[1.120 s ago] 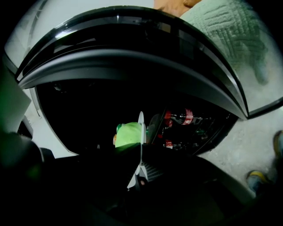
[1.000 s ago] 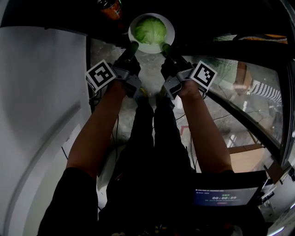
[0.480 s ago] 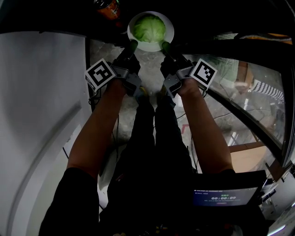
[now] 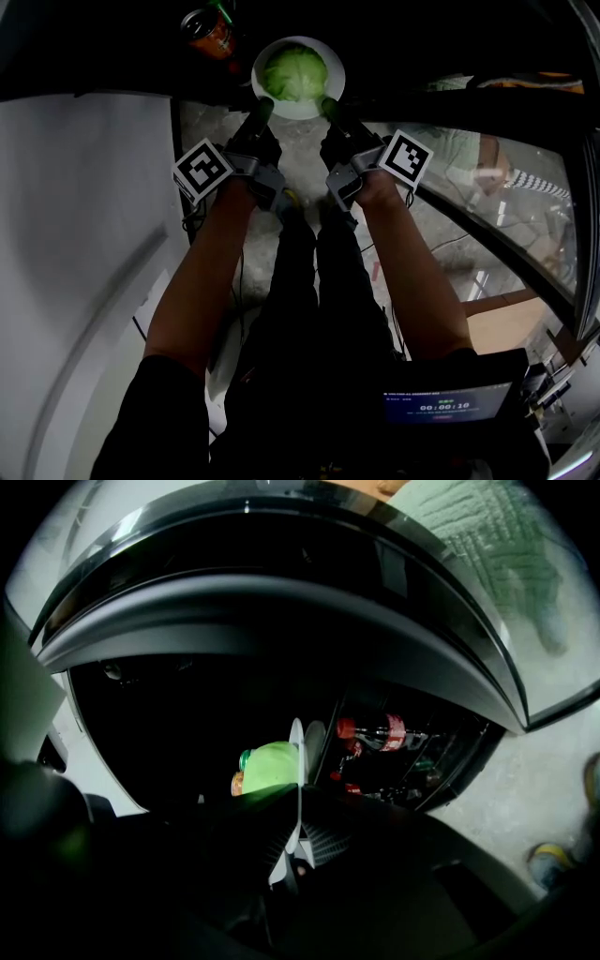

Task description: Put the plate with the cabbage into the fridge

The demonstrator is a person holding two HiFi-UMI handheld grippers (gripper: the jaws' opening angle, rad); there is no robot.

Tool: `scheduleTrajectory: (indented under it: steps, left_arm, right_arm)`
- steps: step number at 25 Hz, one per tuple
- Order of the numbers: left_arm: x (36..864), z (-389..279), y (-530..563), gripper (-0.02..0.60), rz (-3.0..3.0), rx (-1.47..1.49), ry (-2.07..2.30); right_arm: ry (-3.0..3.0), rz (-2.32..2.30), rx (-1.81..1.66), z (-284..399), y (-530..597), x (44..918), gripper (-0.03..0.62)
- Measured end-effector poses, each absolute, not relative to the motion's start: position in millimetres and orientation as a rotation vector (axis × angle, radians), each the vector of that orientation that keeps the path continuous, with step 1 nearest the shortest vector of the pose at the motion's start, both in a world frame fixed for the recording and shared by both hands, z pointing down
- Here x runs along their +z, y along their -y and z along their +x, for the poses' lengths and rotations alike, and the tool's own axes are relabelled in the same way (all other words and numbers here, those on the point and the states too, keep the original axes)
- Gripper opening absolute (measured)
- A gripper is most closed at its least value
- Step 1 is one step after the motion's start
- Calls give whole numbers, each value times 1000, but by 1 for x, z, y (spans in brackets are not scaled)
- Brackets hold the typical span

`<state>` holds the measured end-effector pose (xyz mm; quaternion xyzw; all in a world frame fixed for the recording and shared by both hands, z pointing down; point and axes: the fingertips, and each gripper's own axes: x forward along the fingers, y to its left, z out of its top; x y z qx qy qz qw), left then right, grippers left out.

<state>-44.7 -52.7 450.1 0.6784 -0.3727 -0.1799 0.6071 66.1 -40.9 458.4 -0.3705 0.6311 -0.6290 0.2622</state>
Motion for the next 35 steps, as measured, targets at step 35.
scheduleTrajectory:
  steps: [35]
  left_arm:
    - [439, -59, 37, 10, 2128, 50, 1125]
  right_arm:
    - [-2251, -1568, -1242, 88, 21, 457, 17]
